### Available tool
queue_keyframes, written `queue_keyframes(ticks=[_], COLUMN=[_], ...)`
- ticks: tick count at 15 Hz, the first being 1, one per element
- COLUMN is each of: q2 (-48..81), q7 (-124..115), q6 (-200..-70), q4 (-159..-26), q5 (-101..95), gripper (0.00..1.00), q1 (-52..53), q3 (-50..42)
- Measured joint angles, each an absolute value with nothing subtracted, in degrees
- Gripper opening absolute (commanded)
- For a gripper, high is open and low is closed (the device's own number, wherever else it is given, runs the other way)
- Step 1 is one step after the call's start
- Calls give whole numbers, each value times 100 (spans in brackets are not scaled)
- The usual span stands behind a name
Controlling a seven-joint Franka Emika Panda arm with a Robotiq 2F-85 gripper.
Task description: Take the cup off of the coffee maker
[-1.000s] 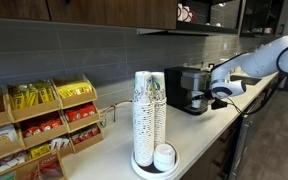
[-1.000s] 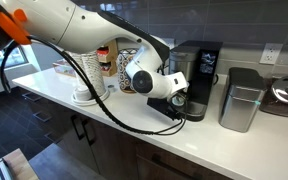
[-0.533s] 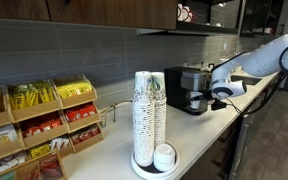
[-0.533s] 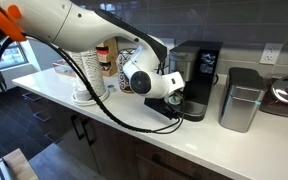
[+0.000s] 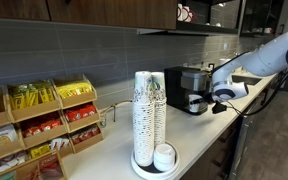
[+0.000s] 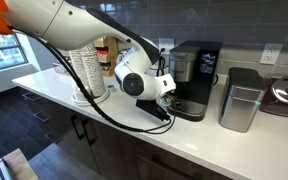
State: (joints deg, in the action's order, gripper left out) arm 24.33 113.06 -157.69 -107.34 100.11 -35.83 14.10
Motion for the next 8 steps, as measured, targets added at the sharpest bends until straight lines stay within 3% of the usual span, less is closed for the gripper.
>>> queue_keyframes(ticks=[8], q2=[1936], q7=[11331], q6=[-15442], q4=[-11492], q5=[9813], gripper=[78], q1=[-3538], q3=[1558])
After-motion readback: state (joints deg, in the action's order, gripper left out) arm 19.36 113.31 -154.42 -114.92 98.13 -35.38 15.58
